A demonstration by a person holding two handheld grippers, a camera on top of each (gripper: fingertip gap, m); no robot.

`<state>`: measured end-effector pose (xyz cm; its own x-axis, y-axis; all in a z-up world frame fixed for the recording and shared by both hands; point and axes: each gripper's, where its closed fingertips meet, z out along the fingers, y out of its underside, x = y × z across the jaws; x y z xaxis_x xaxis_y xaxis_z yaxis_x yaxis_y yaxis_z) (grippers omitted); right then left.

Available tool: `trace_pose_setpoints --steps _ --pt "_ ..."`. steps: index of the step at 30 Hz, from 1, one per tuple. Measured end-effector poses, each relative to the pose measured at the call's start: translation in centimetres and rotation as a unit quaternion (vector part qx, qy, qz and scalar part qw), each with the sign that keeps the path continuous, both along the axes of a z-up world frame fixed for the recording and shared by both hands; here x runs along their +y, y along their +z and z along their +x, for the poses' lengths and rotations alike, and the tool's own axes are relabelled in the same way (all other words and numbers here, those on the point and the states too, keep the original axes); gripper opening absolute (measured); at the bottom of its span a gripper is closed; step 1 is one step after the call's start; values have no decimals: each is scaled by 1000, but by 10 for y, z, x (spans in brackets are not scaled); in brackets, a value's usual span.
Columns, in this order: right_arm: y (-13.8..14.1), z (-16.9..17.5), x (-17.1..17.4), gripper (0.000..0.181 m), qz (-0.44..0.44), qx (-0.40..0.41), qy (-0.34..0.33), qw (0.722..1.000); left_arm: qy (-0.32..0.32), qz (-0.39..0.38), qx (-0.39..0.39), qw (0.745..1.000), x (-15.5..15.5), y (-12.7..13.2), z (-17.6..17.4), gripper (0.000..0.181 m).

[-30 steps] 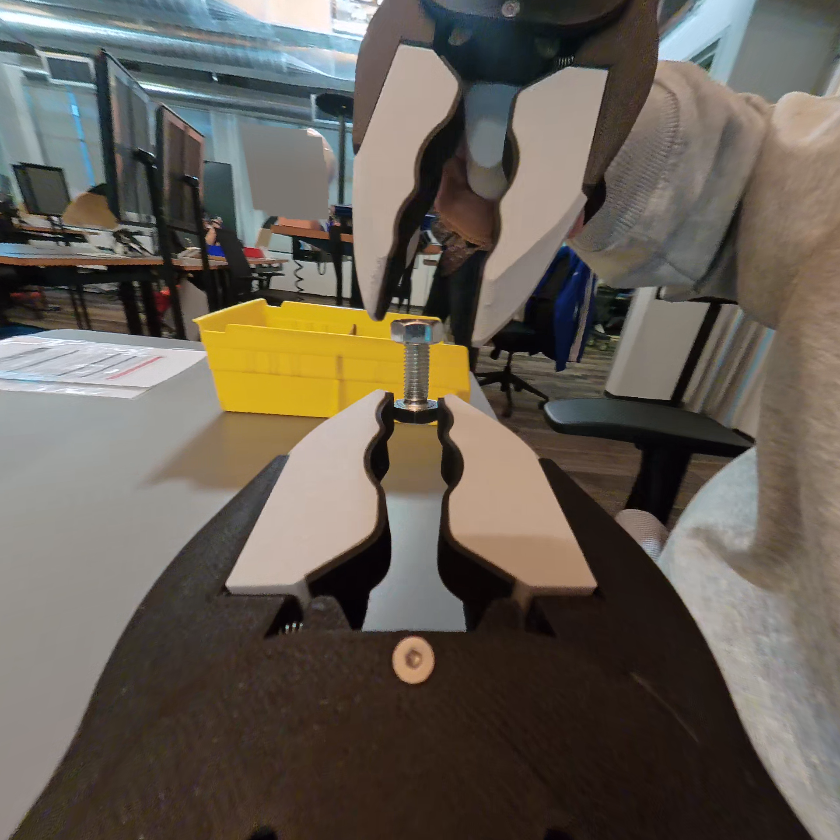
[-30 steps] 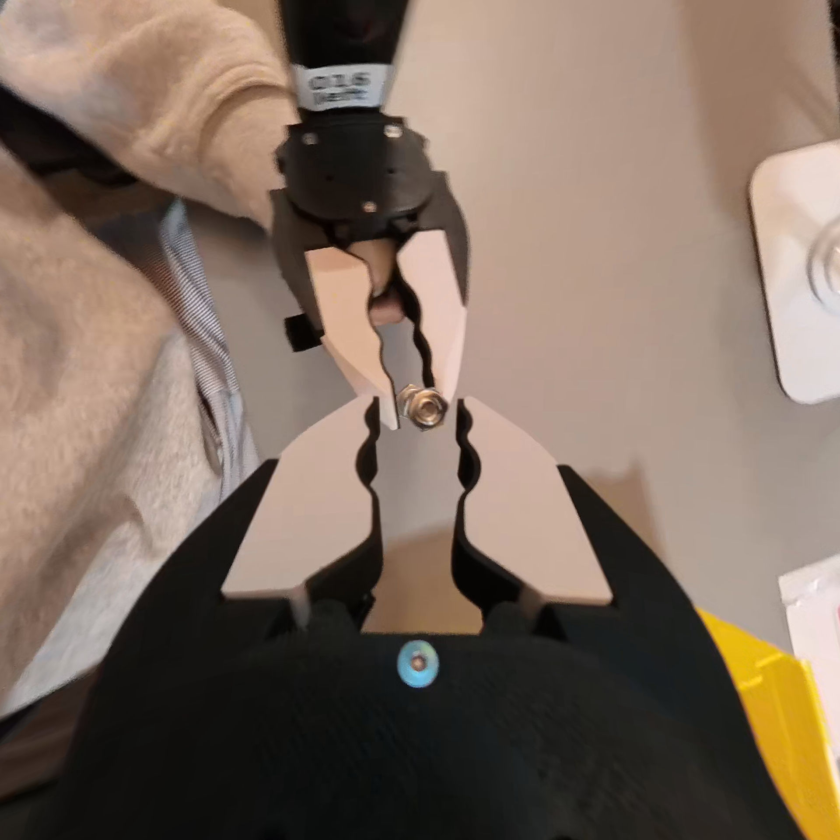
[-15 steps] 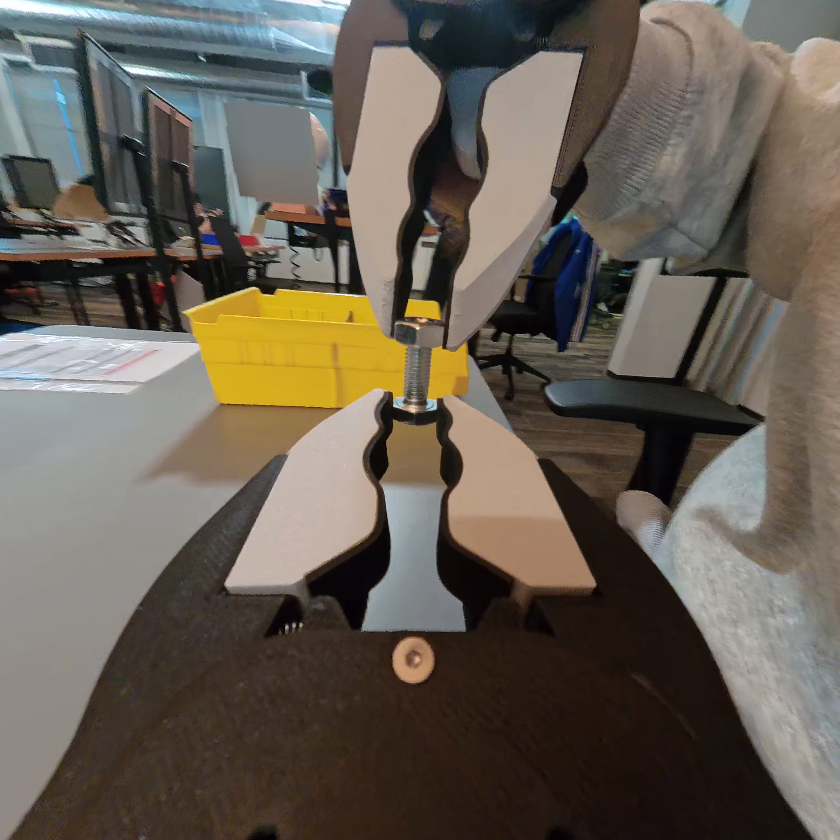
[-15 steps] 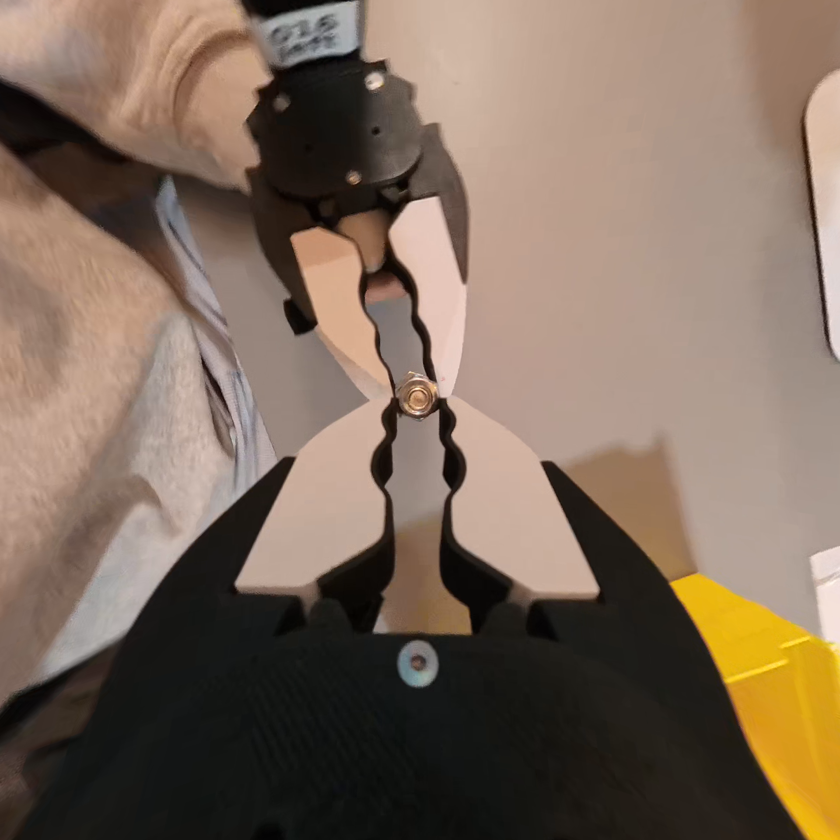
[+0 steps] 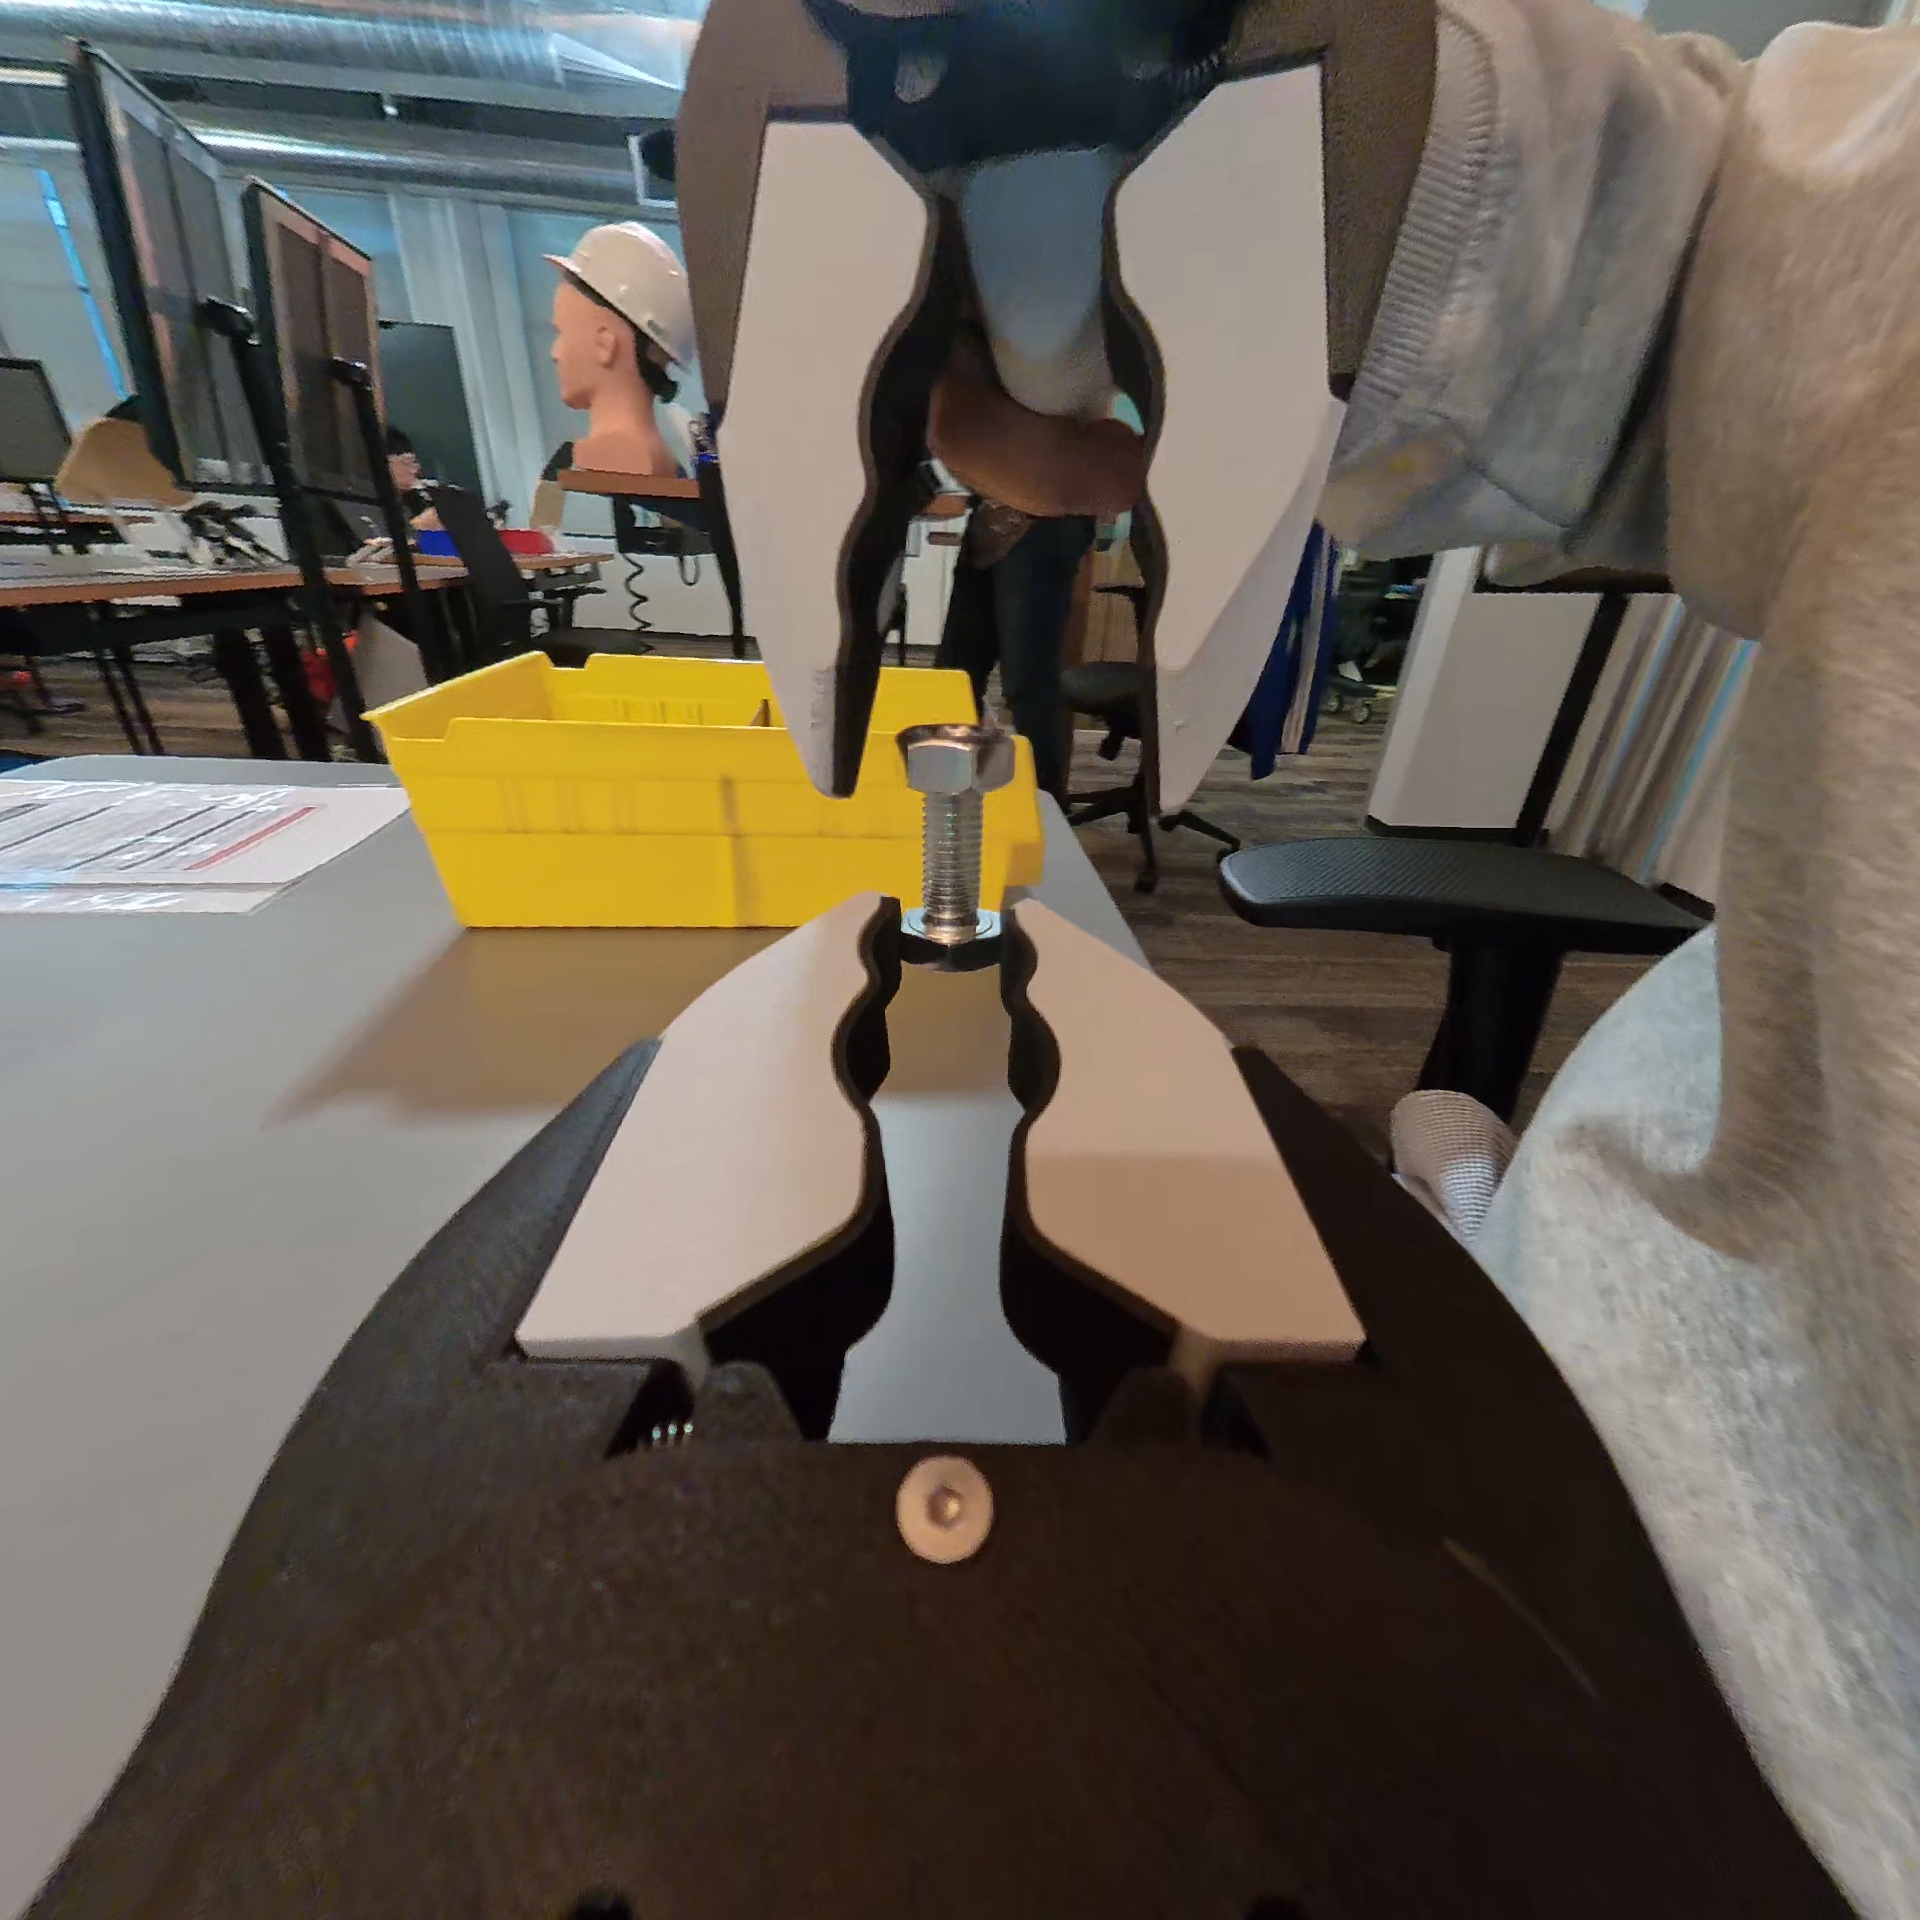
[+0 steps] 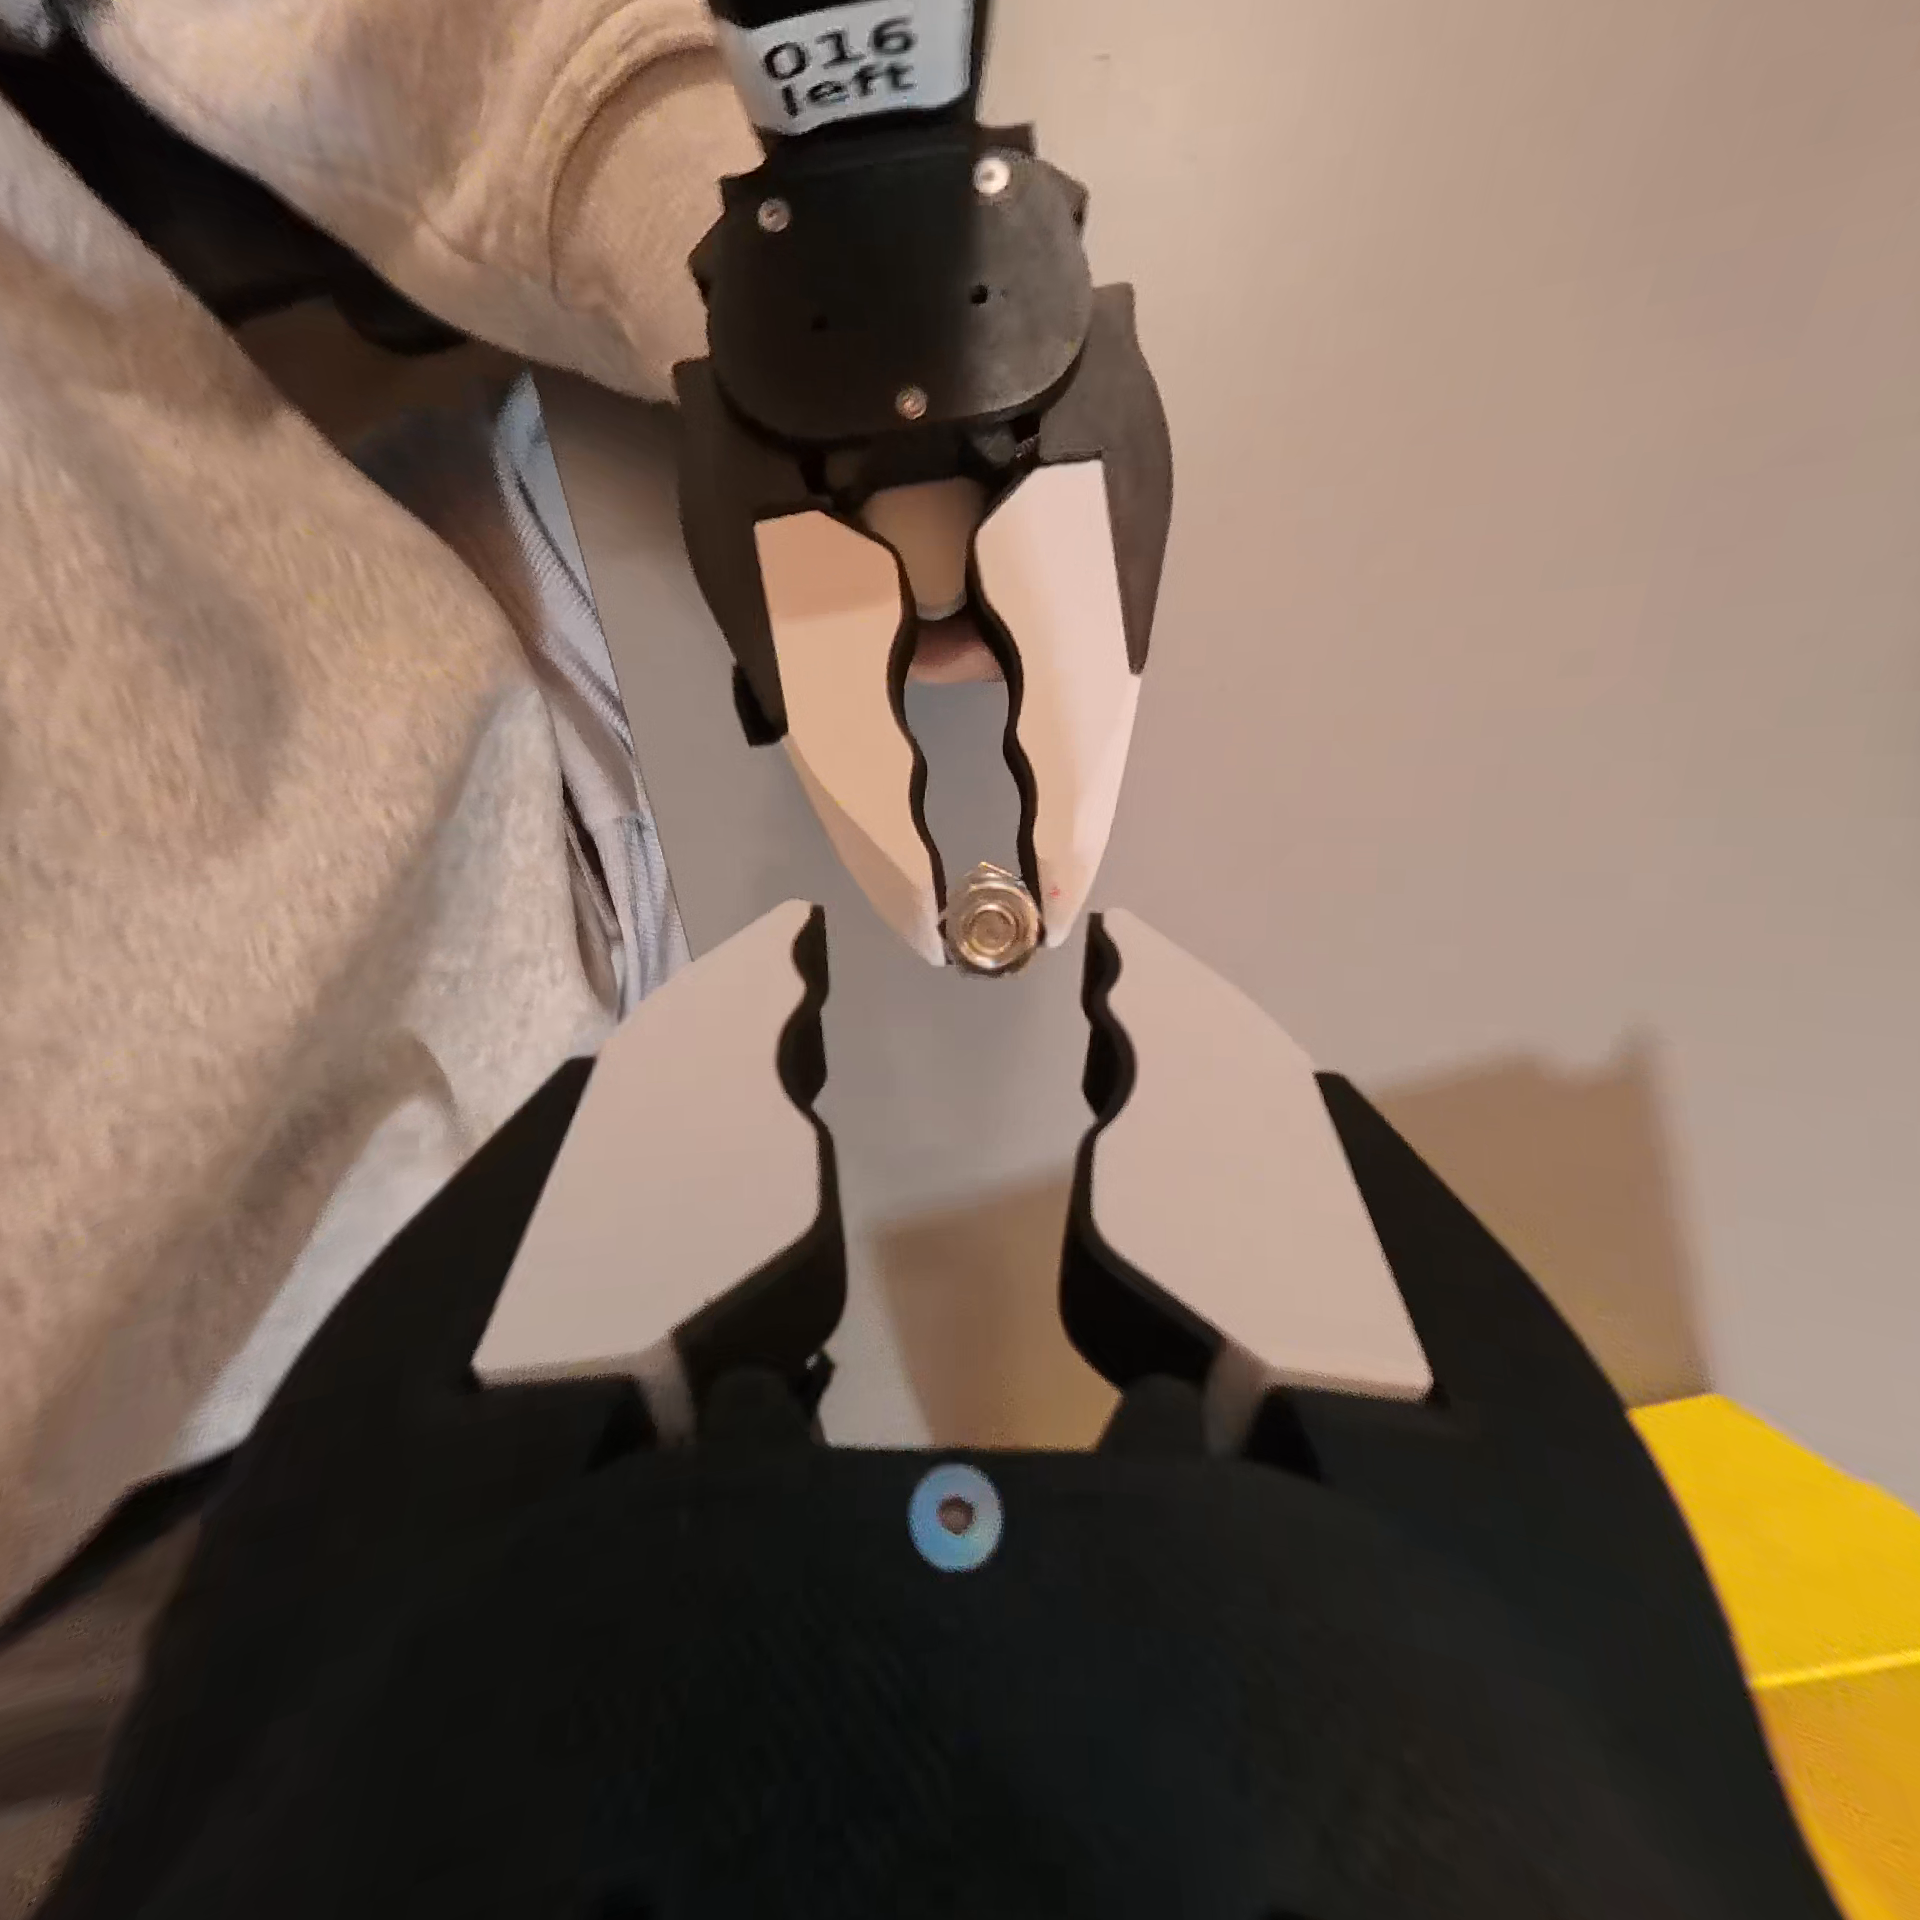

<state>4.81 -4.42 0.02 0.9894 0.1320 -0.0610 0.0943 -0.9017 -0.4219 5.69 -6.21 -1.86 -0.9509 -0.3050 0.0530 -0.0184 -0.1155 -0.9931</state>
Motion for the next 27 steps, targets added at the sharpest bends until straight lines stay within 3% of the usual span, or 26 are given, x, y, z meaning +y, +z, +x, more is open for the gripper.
trace_pose_setpoints --steps 4,7,12,19,27 --pt "1 8 8 36 25 51 -106 993 30 1 -3 1000 4 1 8 19" --pt "0 15 5 22 24 63 -133 989 39 -2 -4 999 7 2 10 19" --pt "-2 12 0 18 6 29 -71 997 22 -1 3 1000 4 1 7 18" --pt "2 -9 -4 18 4 -63 130 989 -45 -4 -11 999 -5 3 -15 18" --pt "-8 -5 -4 39 -36 -66 64 995 -18 11 -12 1000 -5 0 -8 19"
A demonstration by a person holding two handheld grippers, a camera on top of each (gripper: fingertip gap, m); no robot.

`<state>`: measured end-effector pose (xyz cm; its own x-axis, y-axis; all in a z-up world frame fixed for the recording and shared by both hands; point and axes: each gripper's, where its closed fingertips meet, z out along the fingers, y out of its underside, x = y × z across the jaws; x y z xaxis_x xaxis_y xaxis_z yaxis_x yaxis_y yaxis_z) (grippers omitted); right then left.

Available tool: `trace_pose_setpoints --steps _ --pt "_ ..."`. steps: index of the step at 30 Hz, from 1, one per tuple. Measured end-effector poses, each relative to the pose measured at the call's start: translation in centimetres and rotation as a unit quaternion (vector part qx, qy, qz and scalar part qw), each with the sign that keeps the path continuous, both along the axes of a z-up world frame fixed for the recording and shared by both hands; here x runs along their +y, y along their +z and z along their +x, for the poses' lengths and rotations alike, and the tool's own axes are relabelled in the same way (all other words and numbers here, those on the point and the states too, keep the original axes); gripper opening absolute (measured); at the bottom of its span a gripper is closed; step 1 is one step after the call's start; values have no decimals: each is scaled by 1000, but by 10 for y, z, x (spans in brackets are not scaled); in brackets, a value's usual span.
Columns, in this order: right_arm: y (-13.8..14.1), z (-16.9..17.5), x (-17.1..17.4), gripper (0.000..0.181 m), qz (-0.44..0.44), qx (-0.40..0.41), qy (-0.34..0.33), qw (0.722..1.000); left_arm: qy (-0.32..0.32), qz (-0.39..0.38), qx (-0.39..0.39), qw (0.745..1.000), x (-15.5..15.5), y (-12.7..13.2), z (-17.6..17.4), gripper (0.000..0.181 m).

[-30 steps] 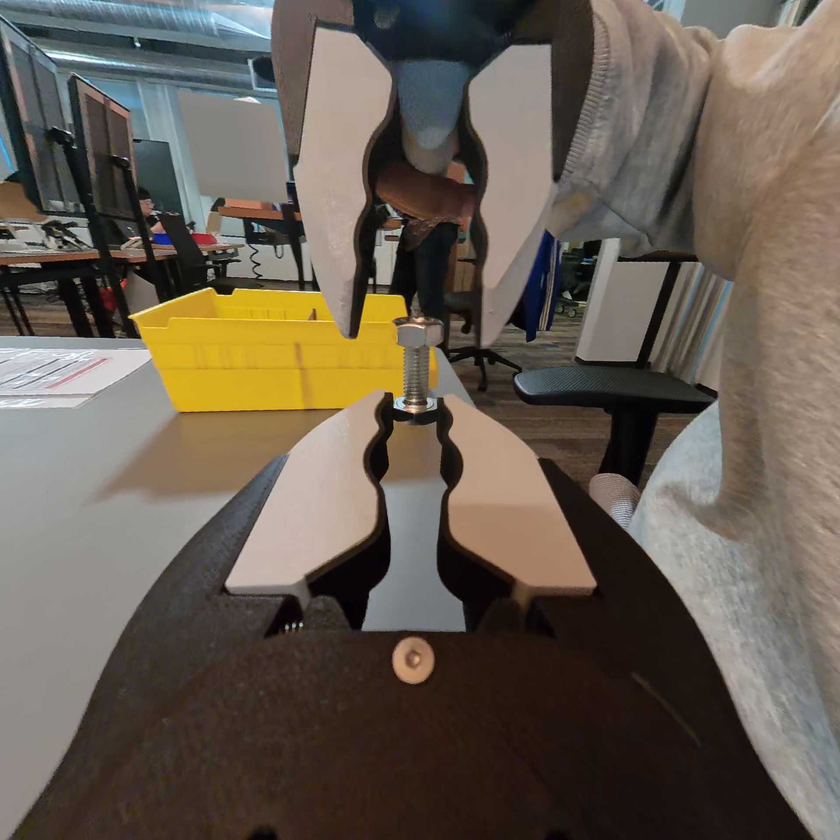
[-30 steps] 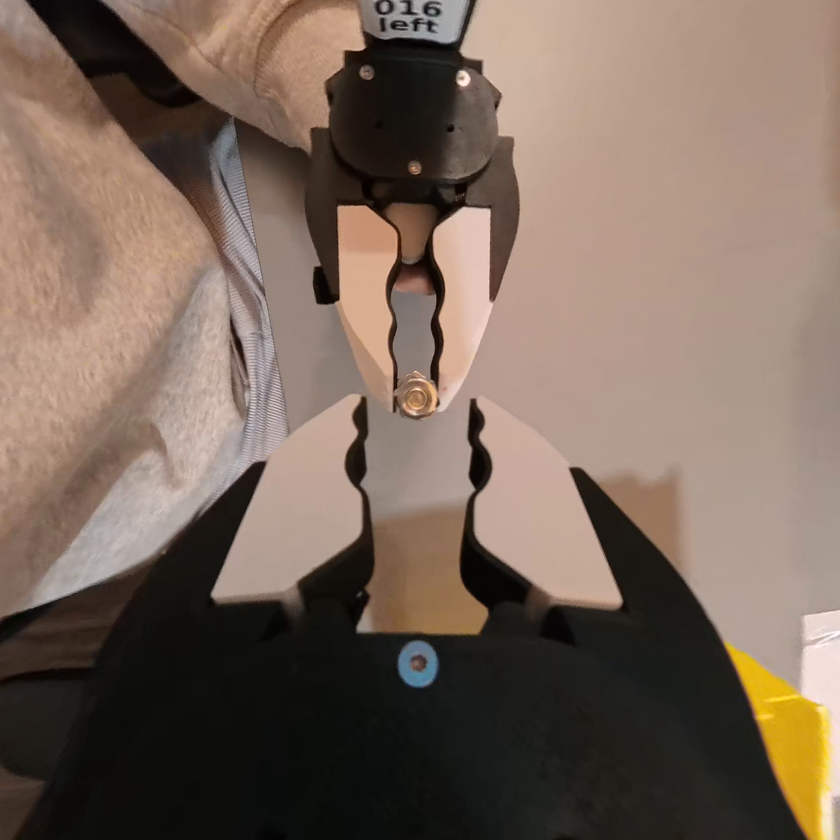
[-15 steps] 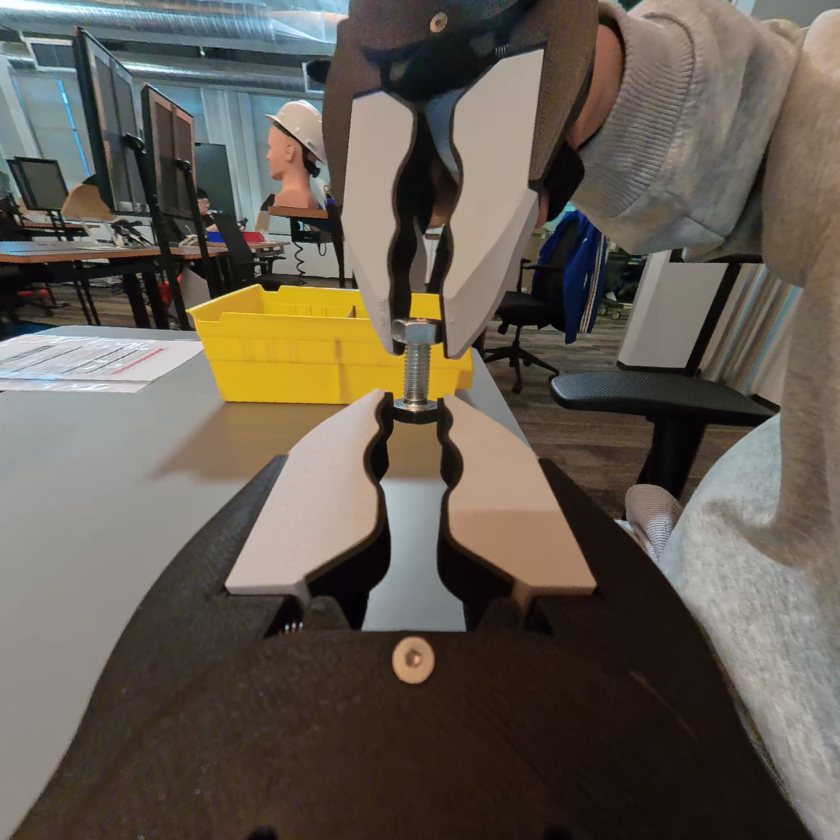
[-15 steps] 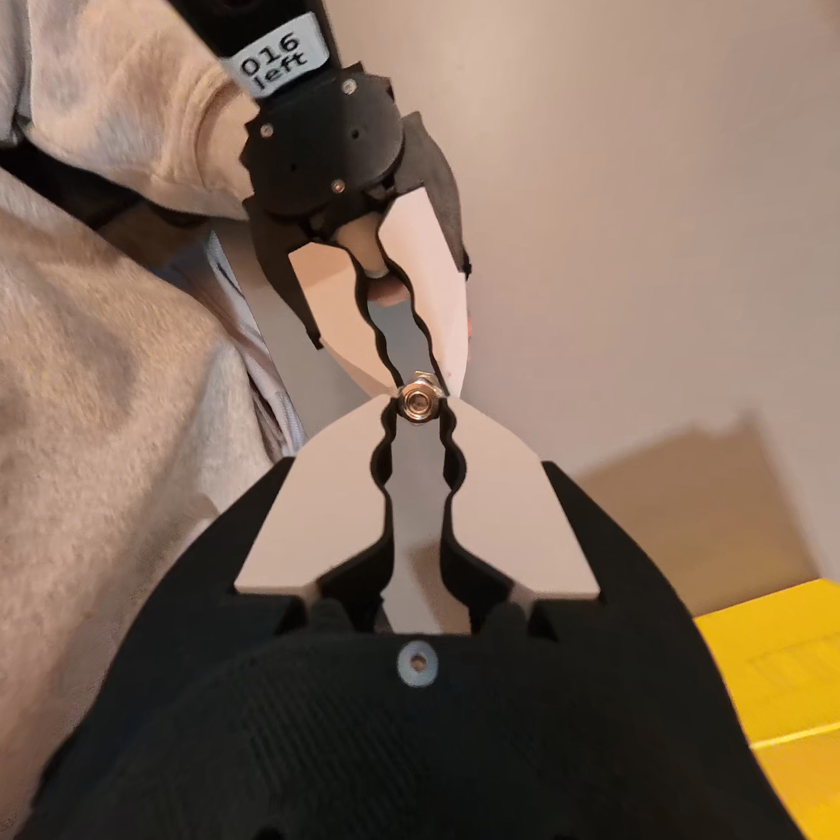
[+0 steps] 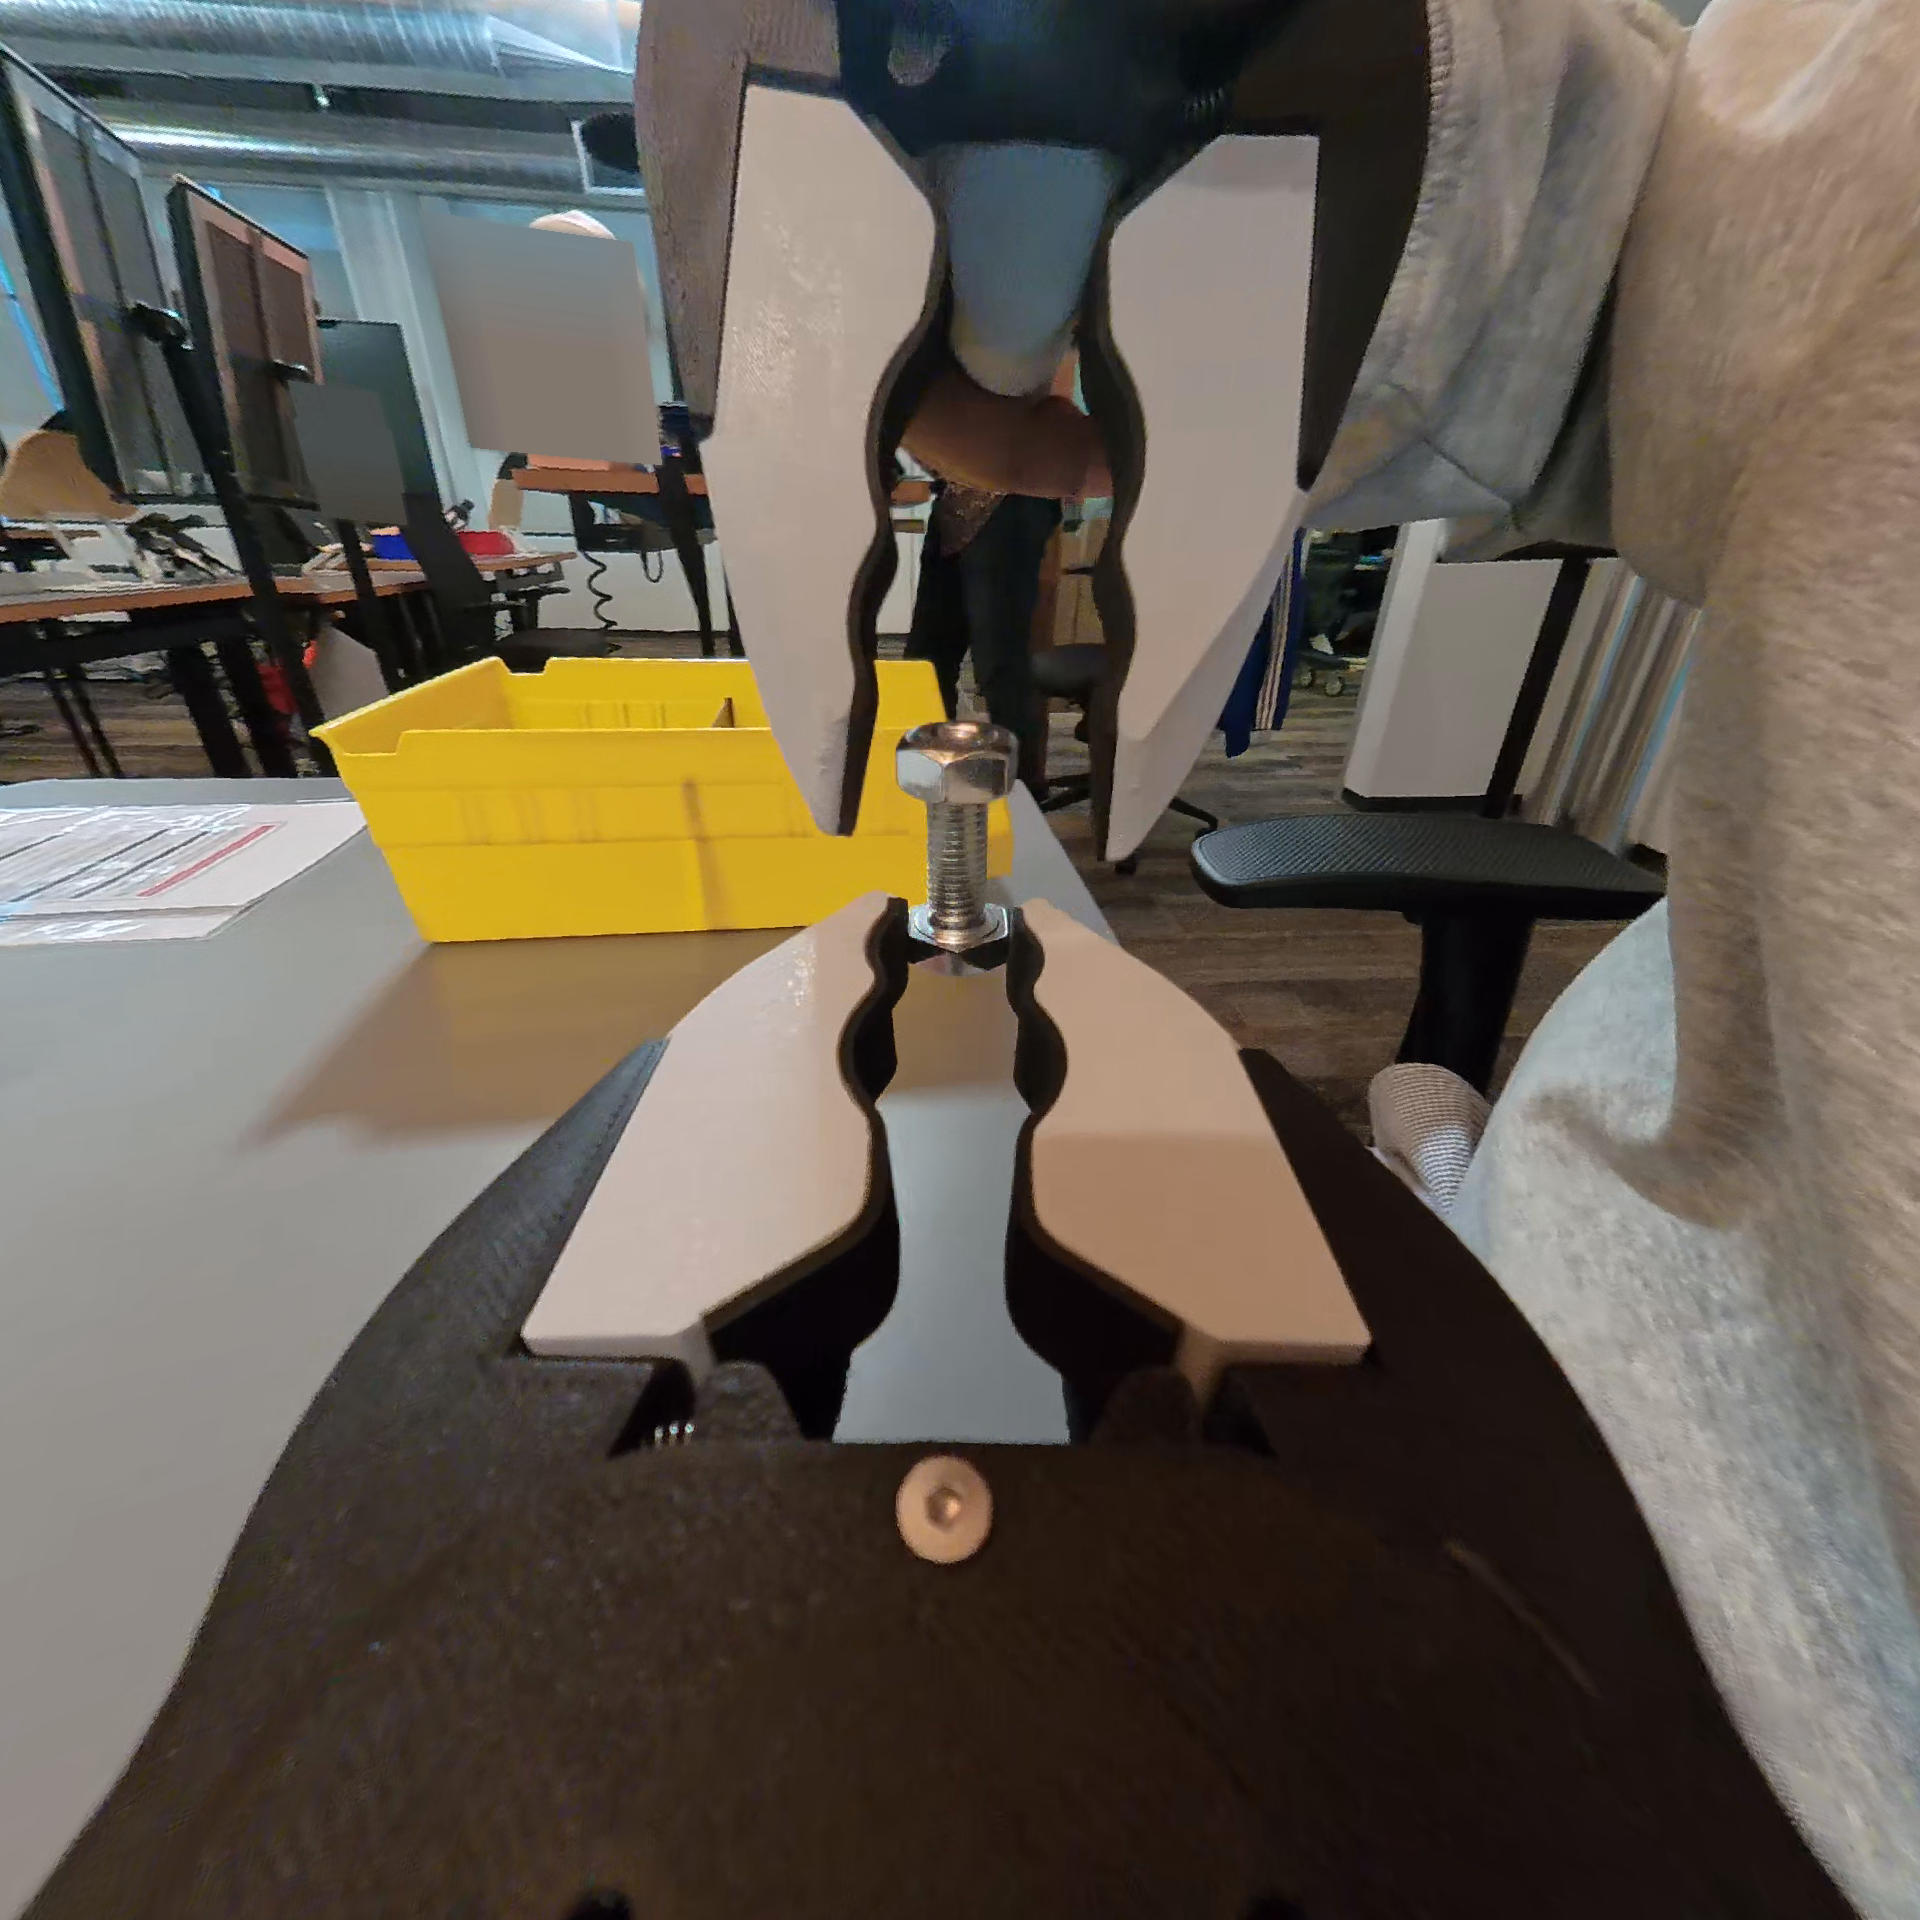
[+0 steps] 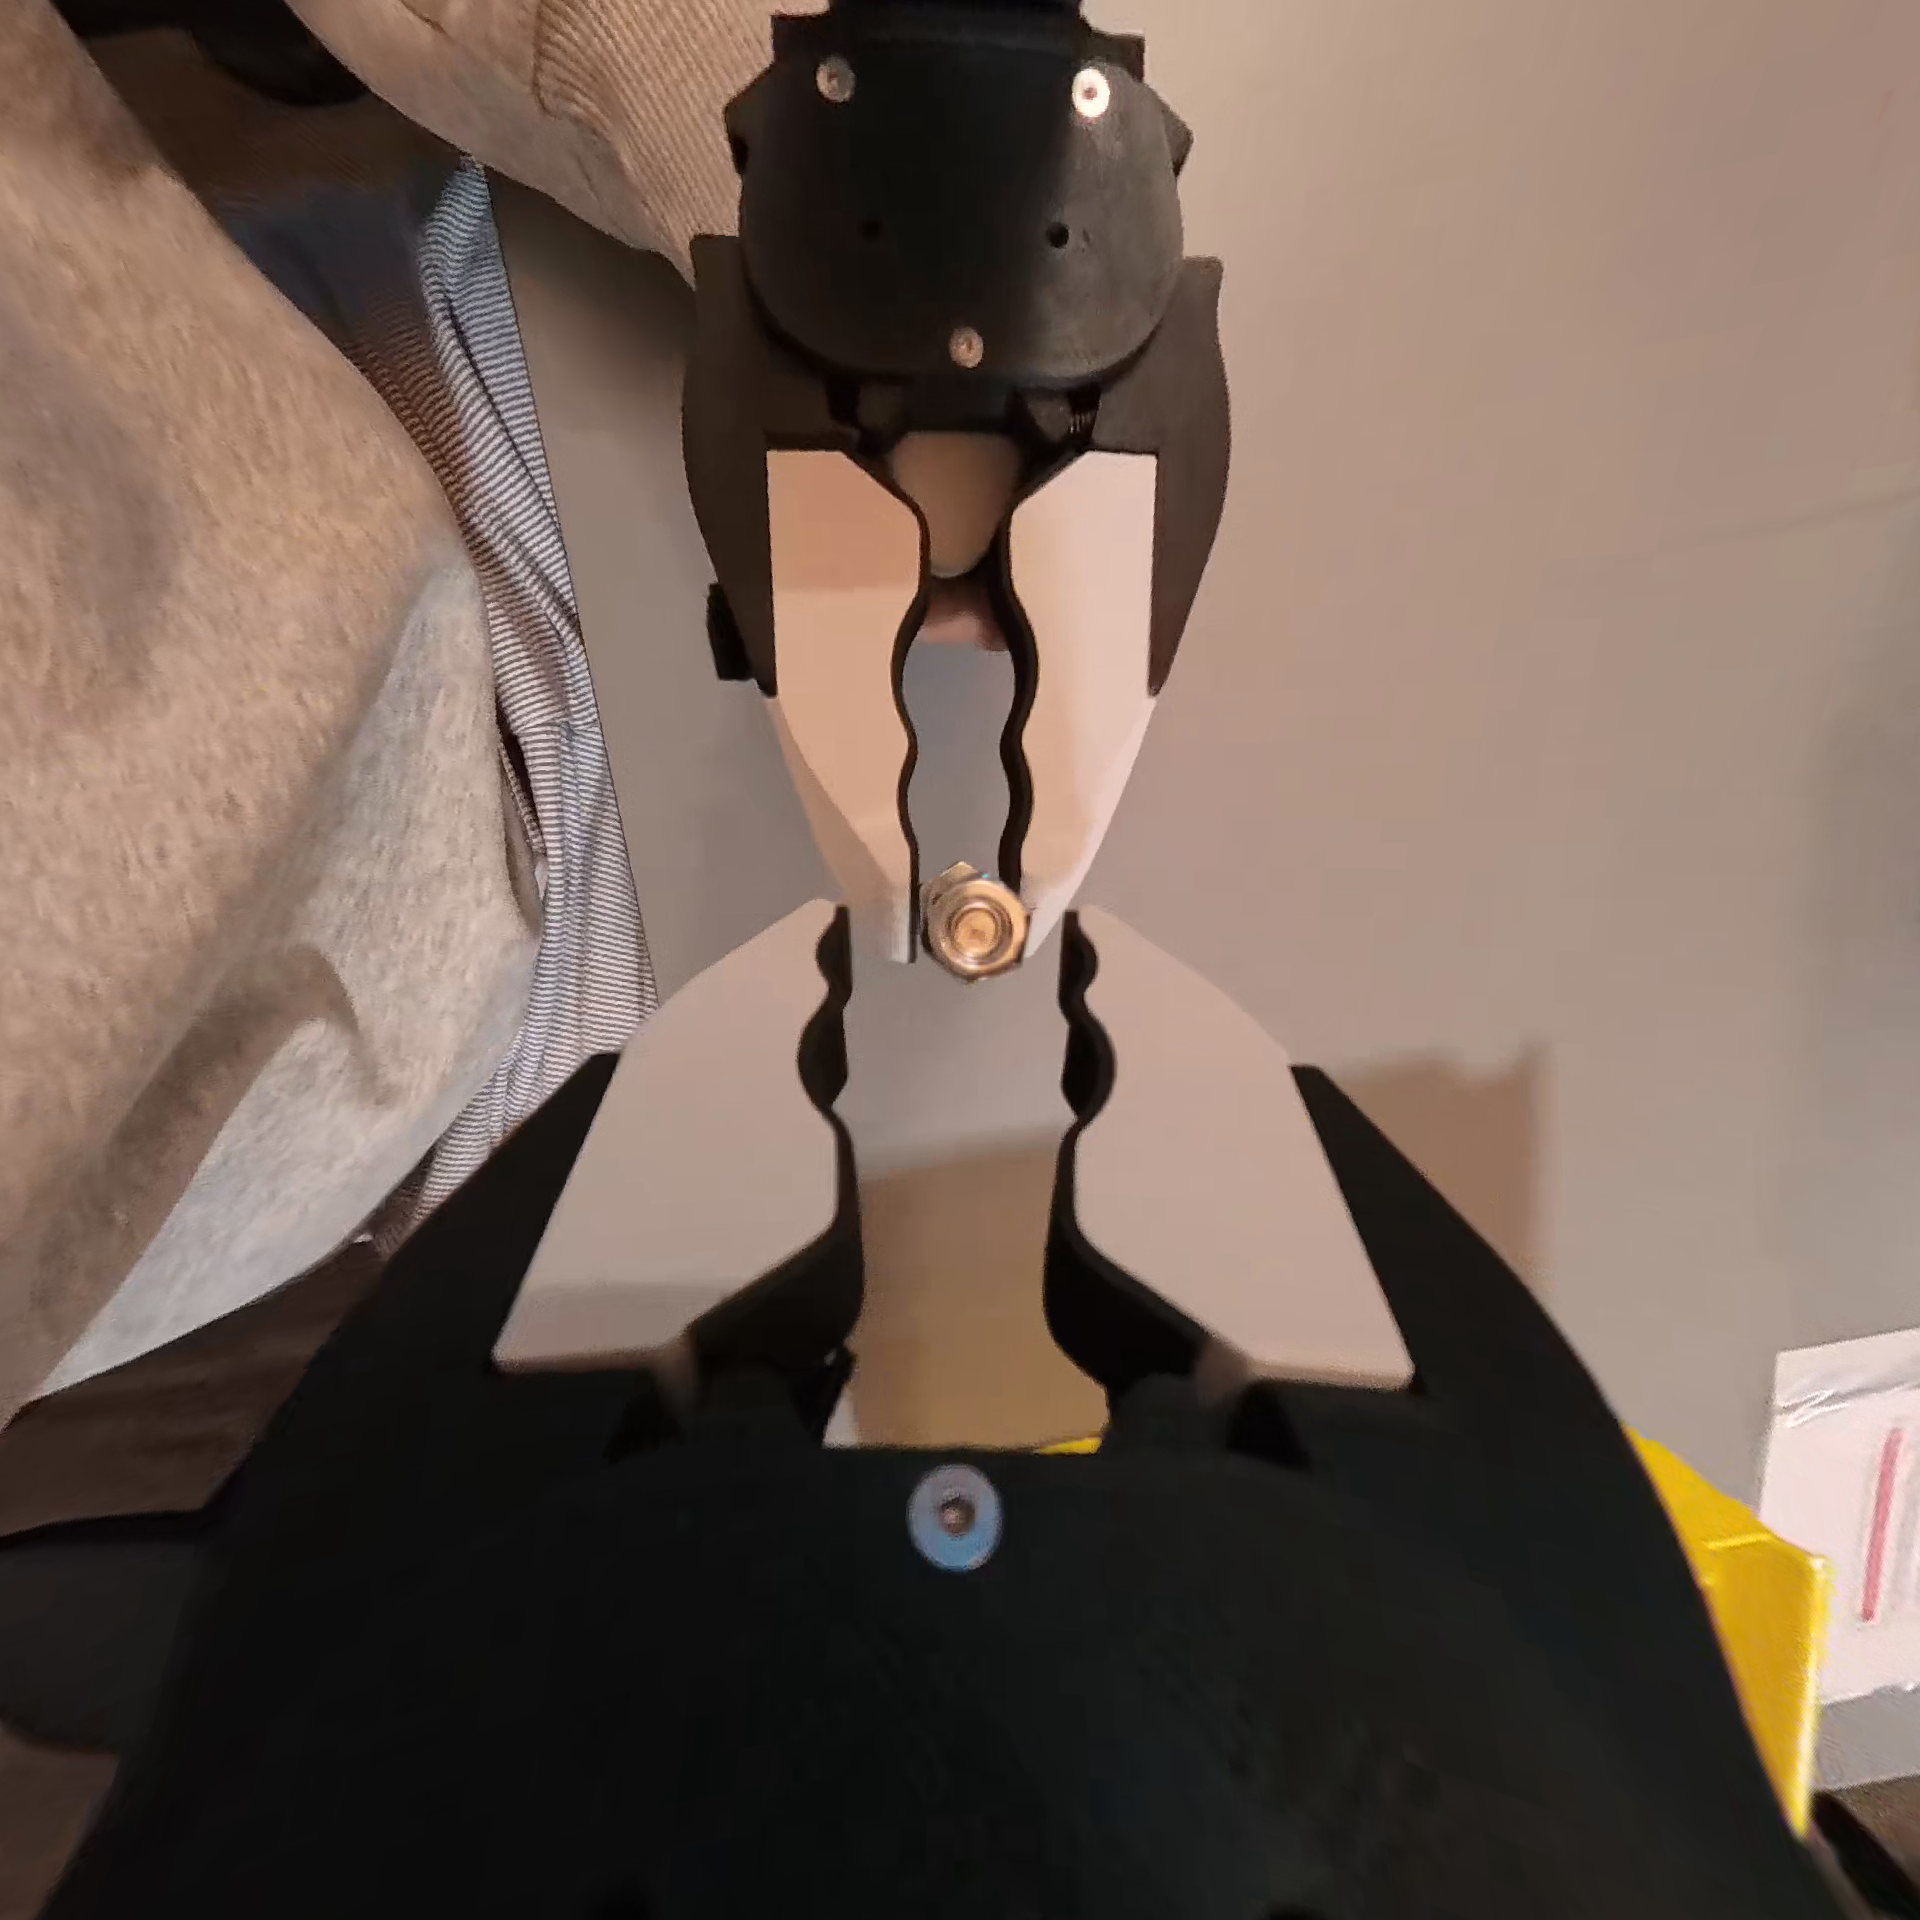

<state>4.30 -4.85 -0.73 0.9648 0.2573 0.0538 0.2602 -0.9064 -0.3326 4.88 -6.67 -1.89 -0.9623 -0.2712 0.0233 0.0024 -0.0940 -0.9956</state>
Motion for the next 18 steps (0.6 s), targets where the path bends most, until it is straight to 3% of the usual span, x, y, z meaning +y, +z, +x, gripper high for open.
trace_pose_setpoints --steps 5,18 --pt "-1 5 0 32 -4 -5 -44 999 21 9 7 1000 2 -3 7 18" --pt "1 -9 9 25 8 -26 13 1000 29 23 7 999 1 -7 9 18"
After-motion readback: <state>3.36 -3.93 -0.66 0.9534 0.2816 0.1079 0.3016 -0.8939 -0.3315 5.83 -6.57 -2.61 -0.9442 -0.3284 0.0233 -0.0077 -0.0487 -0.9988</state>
